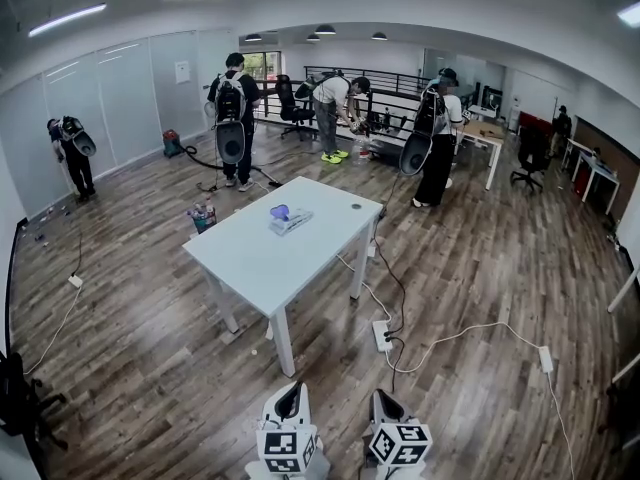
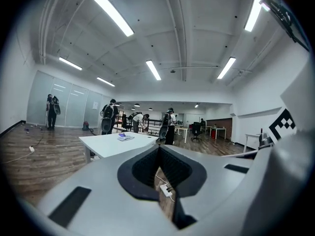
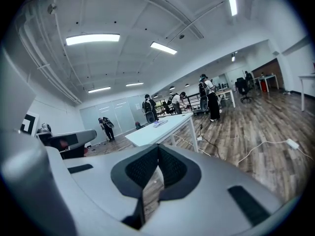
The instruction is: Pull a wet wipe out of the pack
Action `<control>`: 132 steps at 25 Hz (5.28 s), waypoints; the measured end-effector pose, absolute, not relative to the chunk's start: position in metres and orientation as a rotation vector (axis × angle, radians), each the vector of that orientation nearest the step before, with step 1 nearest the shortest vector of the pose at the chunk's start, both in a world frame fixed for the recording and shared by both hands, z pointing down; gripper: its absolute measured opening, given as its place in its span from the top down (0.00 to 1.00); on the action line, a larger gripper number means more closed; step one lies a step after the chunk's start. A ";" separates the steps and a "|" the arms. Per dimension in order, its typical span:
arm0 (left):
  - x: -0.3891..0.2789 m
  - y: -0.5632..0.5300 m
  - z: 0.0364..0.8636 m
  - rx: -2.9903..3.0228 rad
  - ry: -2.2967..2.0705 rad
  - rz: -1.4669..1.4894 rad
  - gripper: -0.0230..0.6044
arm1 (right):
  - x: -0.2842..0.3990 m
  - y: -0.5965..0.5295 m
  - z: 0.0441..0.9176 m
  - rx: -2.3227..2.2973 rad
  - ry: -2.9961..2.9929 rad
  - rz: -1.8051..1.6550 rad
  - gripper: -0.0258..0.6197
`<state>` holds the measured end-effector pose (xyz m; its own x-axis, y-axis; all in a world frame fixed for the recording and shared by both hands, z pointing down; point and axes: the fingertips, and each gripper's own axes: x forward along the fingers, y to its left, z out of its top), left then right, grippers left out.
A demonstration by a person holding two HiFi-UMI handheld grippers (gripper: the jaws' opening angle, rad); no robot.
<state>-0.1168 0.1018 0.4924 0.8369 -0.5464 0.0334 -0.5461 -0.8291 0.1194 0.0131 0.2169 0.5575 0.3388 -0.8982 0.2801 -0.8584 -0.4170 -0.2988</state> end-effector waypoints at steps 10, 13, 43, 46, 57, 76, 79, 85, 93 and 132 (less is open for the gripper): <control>-0.091 0.057 0.489 2.880 -0.858 -0.003 0.95 | 0.036 0.168 0.547 -2.466 1.667 -0.597 0.95; -0.084 0.039 0.486 2.883 -0.859 -0.002 0.95 | 0.041 0.149 0.541 -2.464 1.676 -0.586 0.95; 0.001 -0.101 0.492 2.887 -0.802 0.010 0.95 | 0.120 0.013 0.550 -2.507 1.636 -0.619 0.95; 0.005 -0.110 0.494 2.885 -0.794 0.014 0.95 | 0.124 0.008 0.553 -2.514 1.620 -0.630 0.95; 0.010 -0.126 0.492 2.874 -0.795 -0.001 0.95 | 0.131 -0.008 0.547 -2.512 1.630 -0.646 0.95; 0.026 -0.160 0.496 2.867 -0.877 -0.003 0.95 | 0.163 -0.045 0.553 -2.485 1.649 -0.648 0.95; 0.028 -0.169 0.499 2.859 -0.909 0.003 0.95 | 0.168 -0.057 0.555 -2.463 1.672 -0.654 0.95; 0.037 -0.187 0.504 2.849 -0.966 0.027 0.95 | 0.182 -0.083 0.559 -2.425 1.717 -0.657 0.95; 0.075 -0.212 0.503 2.849 -0.996 0.024 0.95 | 0.221 -0.106 0.567 -2.413 1.725 -0.694 0.95; 0.244 -0.343 0.490 2.737 -1.204 0.047 0.95 | 0.402 -0.265 0.546 -2.258 1.944 -0.719 0.95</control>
<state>0.2441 -0.3427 0.4895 0.6773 -0.7303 0.0893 -0.7350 -0.6664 0.1248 0.4017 -0.2648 0.5461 0.0865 -0.9511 0.2964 -0.9153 -0.1934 -0.3533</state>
